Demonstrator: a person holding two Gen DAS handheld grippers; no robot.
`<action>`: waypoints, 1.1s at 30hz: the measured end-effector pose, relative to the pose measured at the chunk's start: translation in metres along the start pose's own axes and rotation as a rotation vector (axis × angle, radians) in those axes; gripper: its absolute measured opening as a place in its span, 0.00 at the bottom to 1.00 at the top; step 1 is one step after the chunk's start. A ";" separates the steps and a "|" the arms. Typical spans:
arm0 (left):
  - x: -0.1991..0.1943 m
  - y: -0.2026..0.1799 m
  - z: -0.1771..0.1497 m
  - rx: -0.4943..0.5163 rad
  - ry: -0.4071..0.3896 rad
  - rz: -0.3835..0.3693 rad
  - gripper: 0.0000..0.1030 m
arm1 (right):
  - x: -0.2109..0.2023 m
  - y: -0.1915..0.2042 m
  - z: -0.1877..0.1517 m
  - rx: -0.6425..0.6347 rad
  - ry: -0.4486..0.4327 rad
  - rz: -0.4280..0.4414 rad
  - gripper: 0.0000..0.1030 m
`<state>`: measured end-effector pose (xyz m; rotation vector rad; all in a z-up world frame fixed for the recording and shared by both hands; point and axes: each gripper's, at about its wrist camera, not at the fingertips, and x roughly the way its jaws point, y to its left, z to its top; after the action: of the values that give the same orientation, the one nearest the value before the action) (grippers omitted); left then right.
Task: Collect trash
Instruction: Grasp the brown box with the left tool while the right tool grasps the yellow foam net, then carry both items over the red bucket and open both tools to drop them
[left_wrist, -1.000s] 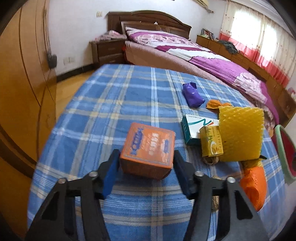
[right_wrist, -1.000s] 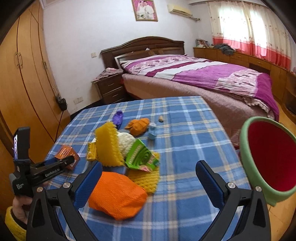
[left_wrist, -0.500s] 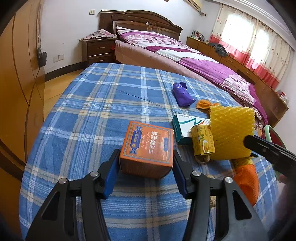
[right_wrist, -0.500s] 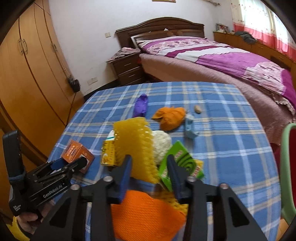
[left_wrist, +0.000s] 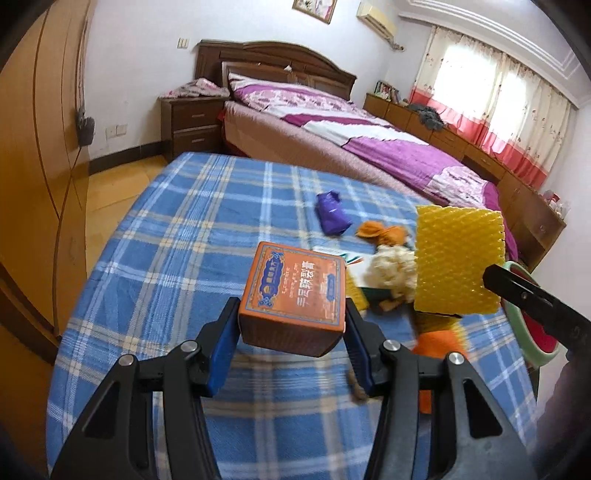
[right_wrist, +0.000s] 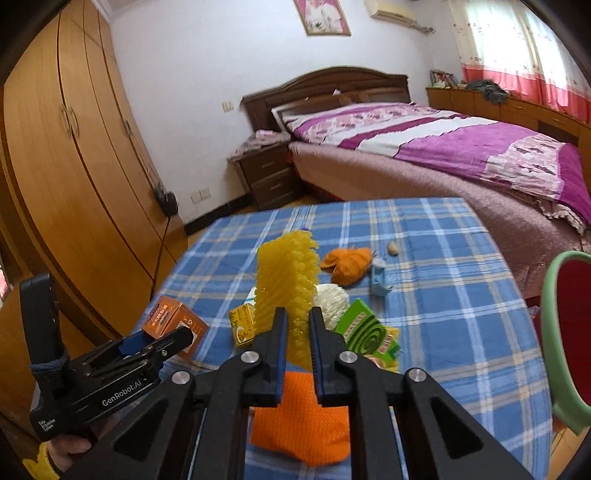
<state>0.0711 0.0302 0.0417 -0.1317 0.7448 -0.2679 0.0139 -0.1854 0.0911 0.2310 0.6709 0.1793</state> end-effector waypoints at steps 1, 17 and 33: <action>-0.005 -0.002 0.001 0.005 -0.006 -0.002 0.53 | -0.007 -0.002 0.000 0.007 -0.012 -0.003 0.13; -0.042 -0.087 0.014 0.099 -0.040 -0.122 0.53 | -0.109 -0.065 -0.006 0.126 -0.192 -0.091 0.13; -0.023 -0.213 0.017 0.284 -0.006 -0.267 0.53 | -0.160 -0.155 -0.026 0.285 -0.273 -0.245 0.13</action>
<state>0.0252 -0.1668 0.1137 0.0387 0.6751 -0.6242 -0.1117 -0.3682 0.1241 0.4350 0.4458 -0.1828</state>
